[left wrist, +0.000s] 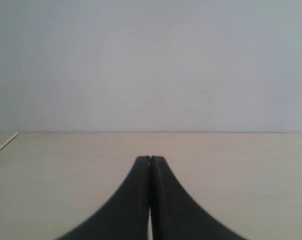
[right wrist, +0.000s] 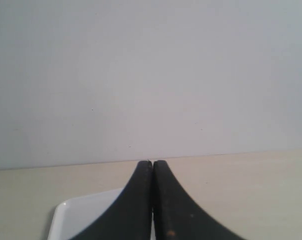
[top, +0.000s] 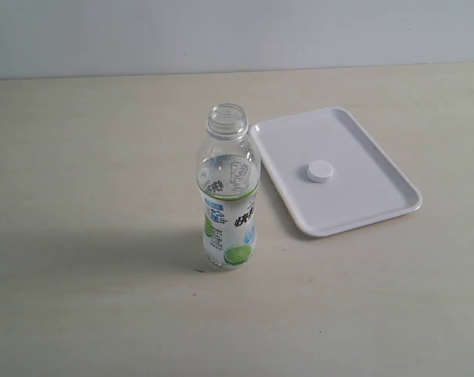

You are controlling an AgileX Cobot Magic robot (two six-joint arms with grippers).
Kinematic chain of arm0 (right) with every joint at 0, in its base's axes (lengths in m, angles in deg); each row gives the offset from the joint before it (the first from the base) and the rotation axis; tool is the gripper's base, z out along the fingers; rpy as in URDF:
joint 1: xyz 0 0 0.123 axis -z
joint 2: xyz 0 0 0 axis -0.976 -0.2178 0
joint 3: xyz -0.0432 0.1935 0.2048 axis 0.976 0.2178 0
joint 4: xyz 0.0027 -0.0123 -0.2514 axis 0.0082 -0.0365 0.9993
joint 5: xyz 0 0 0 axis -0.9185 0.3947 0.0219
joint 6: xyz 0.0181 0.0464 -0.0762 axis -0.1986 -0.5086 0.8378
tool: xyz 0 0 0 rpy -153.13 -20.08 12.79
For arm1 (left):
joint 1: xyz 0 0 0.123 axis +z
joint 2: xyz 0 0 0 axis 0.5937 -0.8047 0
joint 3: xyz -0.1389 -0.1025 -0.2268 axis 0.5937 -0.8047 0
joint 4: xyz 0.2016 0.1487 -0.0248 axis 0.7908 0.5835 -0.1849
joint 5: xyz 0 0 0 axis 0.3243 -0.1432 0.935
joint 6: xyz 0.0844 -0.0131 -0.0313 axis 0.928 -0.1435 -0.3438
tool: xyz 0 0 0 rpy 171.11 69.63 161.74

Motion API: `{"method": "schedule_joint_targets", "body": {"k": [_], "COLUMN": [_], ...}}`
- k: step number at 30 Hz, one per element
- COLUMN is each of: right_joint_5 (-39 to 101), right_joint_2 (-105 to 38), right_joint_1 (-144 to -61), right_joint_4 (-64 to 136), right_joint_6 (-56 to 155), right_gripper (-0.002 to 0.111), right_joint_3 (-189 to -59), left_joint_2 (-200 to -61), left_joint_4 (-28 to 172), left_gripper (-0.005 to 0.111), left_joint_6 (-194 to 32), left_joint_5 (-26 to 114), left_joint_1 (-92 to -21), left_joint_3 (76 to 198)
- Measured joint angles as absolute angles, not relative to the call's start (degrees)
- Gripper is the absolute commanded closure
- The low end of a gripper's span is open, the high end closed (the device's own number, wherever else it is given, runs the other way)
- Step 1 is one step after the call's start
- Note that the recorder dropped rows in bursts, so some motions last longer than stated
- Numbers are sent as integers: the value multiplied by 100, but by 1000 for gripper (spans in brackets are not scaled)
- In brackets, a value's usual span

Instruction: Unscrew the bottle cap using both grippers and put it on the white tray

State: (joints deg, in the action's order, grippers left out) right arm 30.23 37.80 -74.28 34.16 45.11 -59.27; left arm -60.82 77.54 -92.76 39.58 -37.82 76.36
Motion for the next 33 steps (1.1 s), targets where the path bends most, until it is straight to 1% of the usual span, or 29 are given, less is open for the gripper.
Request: {"method": "schedule_joint_targets", "body": {"k": [5,33], "right_joint_5": [3023,3023], "right_joint_2": [3780,3780], "right_joint_1": [-7428,-7428], "right_joint_4": [3416,3416], "right_joint_6": [4511,4511], "right_gripper": [108,108], "right_joint_3": [-5927,-5927], "left_joint_2": [-6082,-6082], "left_joint_4": [7985,7856], "left_gripper": [107,107], "left_joint_6": [-9594,-9426], "left_joint_5": [3958,3847], "left_joint_1": [-3754,-3754], "left_joint_3": [7636,7636]}}
